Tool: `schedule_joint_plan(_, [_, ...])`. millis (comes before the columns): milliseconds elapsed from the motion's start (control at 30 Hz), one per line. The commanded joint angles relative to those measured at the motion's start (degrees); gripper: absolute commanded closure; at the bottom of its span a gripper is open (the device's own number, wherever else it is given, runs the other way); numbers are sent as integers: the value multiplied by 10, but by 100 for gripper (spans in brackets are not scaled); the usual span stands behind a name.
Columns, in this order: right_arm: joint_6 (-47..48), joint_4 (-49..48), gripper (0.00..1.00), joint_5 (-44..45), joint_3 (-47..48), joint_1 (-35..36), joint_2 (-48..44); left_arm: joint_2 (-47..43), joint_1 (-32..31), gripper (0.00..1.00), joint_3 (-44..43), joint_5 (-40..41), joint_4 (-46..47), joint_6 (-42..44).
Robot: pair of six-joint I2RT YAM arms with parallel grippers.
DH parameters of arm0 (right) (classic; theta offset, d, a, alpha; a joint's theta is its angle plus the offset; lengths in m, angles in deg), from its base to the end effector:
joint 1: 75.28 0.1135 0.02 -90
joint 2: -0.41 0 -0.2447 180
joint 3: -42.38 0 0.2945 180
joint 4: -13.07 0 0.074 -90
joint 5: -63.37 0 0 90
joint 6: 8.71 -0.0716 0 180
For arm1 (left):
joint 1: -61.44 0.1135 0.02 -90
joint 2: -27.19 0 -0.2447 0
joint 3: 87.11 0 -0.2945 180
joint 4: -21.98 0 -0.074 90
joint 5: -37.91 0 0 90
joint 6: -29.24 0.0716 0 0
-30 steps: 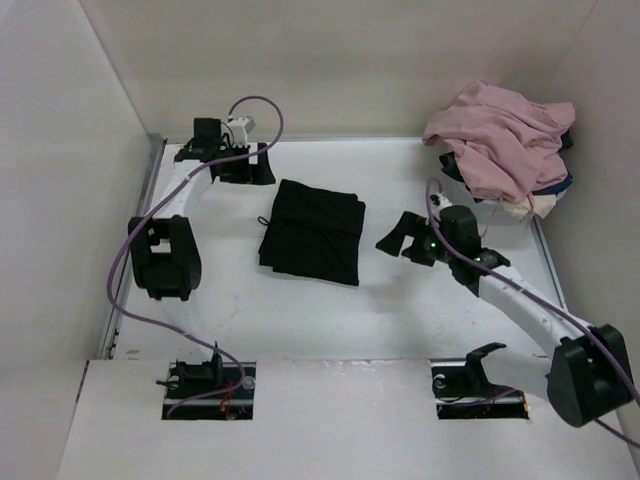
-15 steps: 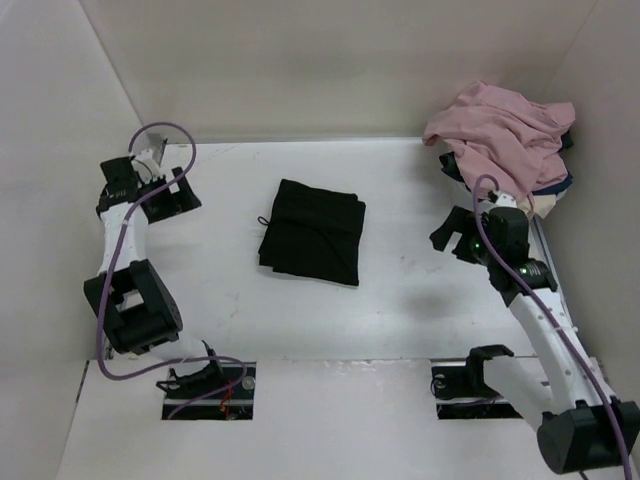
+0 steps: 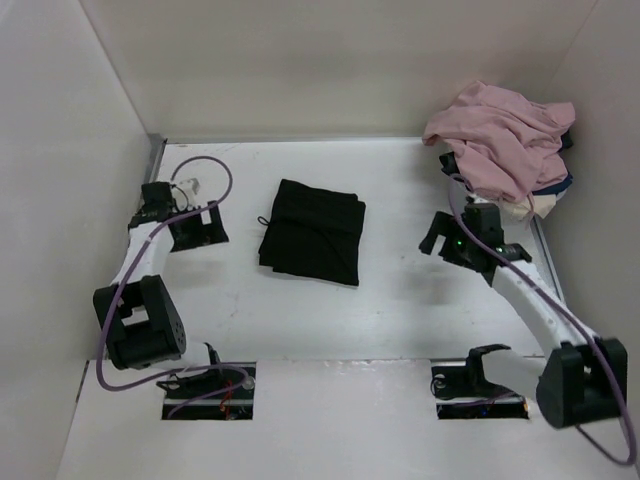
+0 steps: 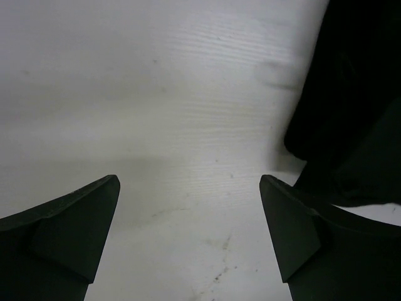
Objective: Fold and stack the trousers
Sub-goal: Fold the trousers
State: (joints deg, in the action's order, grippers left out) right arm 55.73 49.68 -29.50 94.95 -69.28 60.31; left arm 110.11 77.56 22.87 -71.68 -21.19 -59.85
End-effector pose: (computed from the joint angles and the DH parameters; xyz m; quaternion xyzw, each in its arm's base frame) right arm 0.2922 0.0343 0.1867 0.1466 0.9083 0.1285 0.3701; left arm 0.3485 0.0757 0.1732 -0.0755 0.9408 -0.1184 0.3085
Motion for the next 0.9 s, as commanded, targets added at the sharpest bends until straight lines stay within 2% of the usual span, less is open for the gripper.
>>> schedule_joint_plan(0, [-23,-75,0,21,67,65,84,-14,-32,3,27,1,-1,40])
schedule_joint_plan(100, [-20,-67,2,55,134,115,179,0,-58,11,45,22,-7,62])
schedule_joint_plan(200, [-26,-55,18,82,187,142,254,23,-92,17,52,53,-1,74])
schedule_joint_plan(267, [-32,-51,24,89,222,156,307,38,-121,18,49,62,14,72])
schedule_joint_plan(433, [-36,-43,27,118,308,184,419,77,-191,18,12,60,55,48])
schedule_joint_plan(567, [-28,-7,31,139,384,190,492,115,-213,18,-10,52,51,31])
schedule_joint_plan(867, [31,50,33,171,520,197,601,117,-278,18,42,40,58,28])
